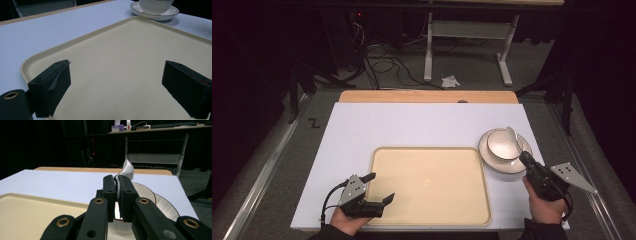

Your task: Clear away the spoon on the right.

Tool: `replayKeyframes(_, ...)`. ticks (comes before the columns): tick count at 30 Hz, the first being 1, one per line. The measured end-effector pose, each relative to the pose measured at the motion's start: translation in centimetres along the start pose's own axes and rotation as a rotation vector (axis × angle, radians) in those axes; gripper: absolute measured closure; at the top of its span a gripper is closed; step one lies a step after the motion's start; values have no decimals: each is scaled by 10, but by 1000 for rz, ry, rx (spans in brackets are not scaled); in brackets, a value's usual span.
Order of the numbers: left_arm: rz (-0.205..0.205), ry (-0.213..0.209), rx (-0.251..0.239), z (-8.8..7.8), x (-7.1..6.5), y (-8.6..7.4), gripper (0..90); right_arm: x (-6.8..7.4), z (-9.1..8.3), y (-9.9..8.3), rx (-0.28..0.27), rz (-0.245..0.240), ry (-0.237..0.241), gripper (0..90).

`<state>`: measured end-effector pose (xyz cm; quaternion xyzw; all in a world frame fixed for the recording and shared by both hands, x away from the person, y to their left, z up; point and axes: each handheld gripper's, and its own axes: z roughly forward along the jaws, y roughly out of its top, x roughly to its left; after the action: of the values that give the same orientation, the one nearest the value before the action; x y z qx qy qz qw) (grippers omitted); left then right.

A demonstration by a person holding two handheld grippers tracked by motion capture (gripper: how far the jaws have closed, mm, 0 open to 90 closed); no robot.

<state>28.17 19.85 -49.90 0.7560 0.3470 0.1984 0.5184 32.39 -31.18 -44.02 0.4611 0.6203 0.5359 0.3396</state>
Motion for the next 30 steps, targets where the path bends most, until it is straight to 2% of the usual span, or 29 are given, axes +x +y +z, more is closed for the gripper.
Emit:
replayKeyframes(4, 1, 2, 0, 0, 0, 0, 84, 4, 0, -1, 2, -4, 16, 873)
replayKeyframes(14, -2, 11, -9, -1, 1, 0, 68, 26, 1, -3, 23, -37, 76, 873)
replayKeyframes(17, 0, 12, -9, -1, 1, 0, 66, 38, 4, -5, 38, -49, 119, 873)
replayKeyframes(20, 0, 11, -10, -1, 1, 0, 66, 44, 6, -5, 46, -58, 133, 873)
replayKeyframes(21, 1, 10, -9, -1, 1, 0, 66, 50, 7, -7, 56, -69, 151, 873)
replayKeyframes(30, 0, 5, -15, -2, 0, 0, 65, 72, 15, -15, 105, -93, 220, 873)
